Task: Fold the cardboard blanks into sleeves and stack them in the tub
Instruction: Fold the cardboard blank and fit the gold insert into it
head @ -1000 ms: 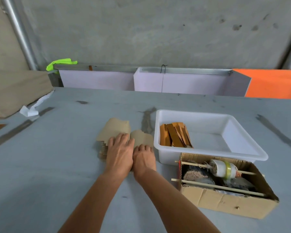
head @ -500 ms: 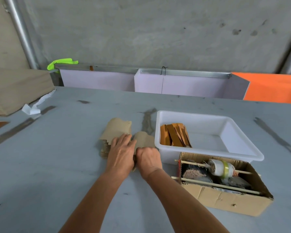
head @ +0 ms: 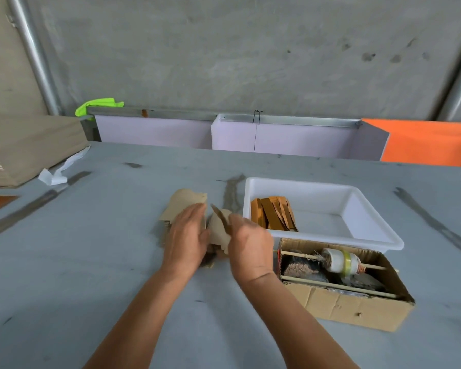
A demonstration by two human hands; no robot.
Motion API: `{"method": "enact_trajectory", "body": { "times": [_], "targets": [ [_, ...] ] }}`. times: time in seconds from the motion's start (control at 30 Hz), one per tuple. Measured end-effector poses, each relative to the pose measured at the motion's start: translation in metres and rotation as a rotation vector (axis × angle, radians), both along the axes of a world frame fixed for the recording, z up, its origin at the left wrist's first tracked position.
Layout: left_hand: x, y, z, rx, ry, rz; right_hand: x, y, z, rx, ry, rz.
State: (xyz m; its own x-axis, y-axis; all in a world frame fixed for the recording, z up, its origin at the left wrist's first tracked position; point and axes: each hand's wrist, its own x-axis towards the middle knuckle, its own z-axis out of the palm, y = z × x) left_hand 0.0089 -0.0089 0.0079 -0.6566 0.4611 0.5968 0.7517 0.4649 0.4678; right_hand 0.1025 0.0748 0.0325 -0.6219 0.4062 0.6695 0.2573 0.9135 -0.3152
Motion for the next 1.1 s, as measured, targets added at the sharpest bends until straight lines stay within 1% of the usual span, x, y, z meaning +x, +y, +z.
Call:
{"method": "enact_trajectory", "body": {
  "times": [0.07, 0.13, 0.2, 0.27, 0.33, 0.4, 0.47, 0.57, 0.63, 0.77, 0.9, 1.0, 1.1],
  "targets": [
    [0.004, 0.001, 0.008, 0.104, -0.101, 0.005, 0.009, 0.014, 0.006, -0.278, 0.048, -0.003],
    [0.009, 0.003, 0.016, 0.251, -0.205, 0.008, 0.020, 0.027, 0.011, -0.633, 0.117, 0.055],
    [0.017, 0.006, 0.024, 0.376, -0.420, 0.012, 0.034, 0.033, 0.019, -0.928, 0.172, 0.125],
    [0.026, 0.008, 0.029, 0.493, -0.705, -0.054, 0.049, 0.034, 0.024, -1.093, 0.171, 0.175],
    [0.036, 0.011, 0.030, 0.592, -0.926, -0.149, 0.063, 0.032, 0.026, -1.196, 0.195, 0.203],
    [0.045, 0.013, 0.030, 0.596, -1.034, -0.206, 0.076, 0.034, 0.030, -1.286, 0.237, 0.195],
    [0.055, 0.013, 0.029, 0.574, -1.046, -0.214, 0.088, 0.036, 0.033, -1.357, 0.231, 0.167],
    [0.069, 0.014, 0.030, 0.584, -1.073, -0.251, 0.105, 0.043, 0.035, -1.385, 0.227, 0.129],
    [0.077, 0.012, 0.033, 0.558, -1.071, -0.300, 0.117, 0.047, 0.035, -1.356, 0.217, 0.138],
    [0.089, 0.007, 0.041, 0.389, -0.948, -0.360, 0.143, 0.054, 0.031, -1.211, 0.223, 0.181],
    [0.106, 0.007, 0.040, 0.312, -0.909, -0.362, 0.164, 0.056, 0.021, -1.063, 0.254, 0.216],
    [0.119, 0.008, 0.036, 0.311, -0.964, -0.402, 0.177, 0.058, 0.013, -0.924, 0.211, 0.159],
    [0.129, 0.010, 0.032, 0.372, -1.072, -0.432, 0.186, 0.060, 0.005, -0.820, 0.193, 0.074]
  ]
}}
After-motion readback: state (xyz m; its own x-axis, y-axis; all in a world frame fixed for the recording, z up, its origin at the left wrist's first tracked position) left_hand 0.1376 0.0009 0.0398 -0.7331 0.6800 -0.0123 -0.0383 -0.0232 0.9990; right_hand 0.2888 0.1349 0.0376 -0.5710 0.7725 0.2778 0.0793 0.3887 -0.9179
